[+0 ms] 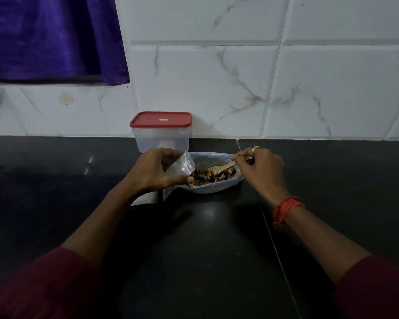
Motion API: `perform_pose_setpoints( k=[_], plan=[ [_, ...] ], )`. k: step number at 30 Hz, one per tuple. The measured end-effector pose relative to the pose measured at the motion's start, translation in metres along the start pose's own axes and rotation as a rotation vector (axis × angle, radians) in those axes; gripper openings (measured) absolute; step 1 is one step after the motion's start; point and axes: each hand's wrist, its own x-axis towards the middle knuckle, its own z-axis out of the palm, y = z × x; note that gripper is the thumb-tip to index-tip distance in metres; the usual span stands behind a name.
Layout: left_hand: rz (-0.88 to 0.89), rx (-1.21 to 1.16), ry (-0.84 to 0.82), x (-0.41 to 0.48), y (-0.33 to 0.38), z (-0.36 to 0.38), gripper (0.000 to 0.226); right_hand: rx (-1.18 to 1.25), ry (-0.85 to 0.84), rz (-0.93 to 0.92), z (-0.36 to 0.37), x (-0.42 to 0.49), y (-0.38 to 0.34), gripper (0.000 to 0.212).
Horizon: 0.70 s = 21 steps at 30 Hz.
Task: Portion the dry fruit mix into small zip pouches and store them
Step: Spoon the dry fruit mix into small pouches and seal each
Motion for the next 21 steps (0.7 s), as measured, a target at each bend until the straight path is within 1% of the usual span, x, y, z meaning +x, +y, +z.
perform_pose_setpoints(
  k=[3, 6, 9, 13, 15, 18, 20, 21],
  plan=[
    [0.002, -0.008, 0.014, -0.001, 0.002, 0.0, 0.075, 0.032, -0.006, 0.029, 0.0, 0.001, 0.002, 0.017],
    [0.007, -0.021, 0.017, -0.001, 0.005, 0.0, 0.084, 0.086, -0.019, 0.106, 0.001, 0.002, 0.005, 0.02],
    [0.019, -0.006, 0.033, -0.002, 0.006, 0.001, 0.081, 0.206, -0.009, 0.187, -0.001, 0.003, 0.003, 0.02],
    [0.031, 0.021, 0.065, -0.002, 0.007, 0.004, 0.08, 0.36, 0.054, 0.208, -0.004, 0.003, -0.005, 0.021],
    [0.032, 0.017, 0.072, -0.001, 0.007, 0.005, 0.08, 0.385, 0.058, 0.182, -0.003, 0.0, -0.01, 0.022],
    [0.045, -0.002, 0.087, -0.001, 0.011, 0.006, 0.078, 0.394, 0.036, 0.078, 0.0, -0.005, -0.018, 0.021],
    [0.062, -0.001, 0.106, -0.001, 0.013, 0.007, 0.074, 0.397, -0.038, -0.052, 0.001, -0.01, -0.023, 0.019],
    [0.063, -0.002, 0.122, -0.001, 0.013, 0.008, 0.071, 0.353, -0.07, -0.161, 0.001, -0.011, -0.024, 0.017]
  ],
)
